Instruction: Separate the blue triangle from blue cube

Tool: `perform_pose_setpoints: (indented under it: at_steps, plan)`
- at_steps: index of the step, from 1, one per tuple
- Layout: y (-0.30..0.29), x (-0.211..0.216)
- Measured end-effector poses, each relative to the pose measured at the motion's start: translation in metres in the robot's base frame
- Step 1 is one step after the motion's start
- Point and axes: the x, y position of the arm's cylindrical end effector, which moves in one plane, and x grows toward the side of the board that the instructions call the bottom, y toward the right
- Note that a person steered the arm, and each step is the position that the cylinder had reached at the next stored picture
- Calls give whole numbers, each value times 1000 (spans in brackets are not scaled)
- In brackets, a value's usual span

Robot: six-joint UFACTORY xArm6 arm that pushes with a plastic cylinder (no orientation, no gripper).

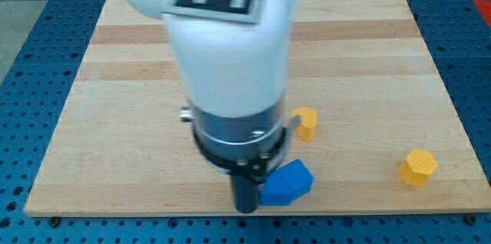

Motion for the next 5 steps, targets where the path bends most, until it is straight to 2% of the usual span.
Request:
perform_pose_setpoints:
  at_steps: [3,4,5]
  plan:
    - [126,-13]
    - [100,-13]
    - [14,0]
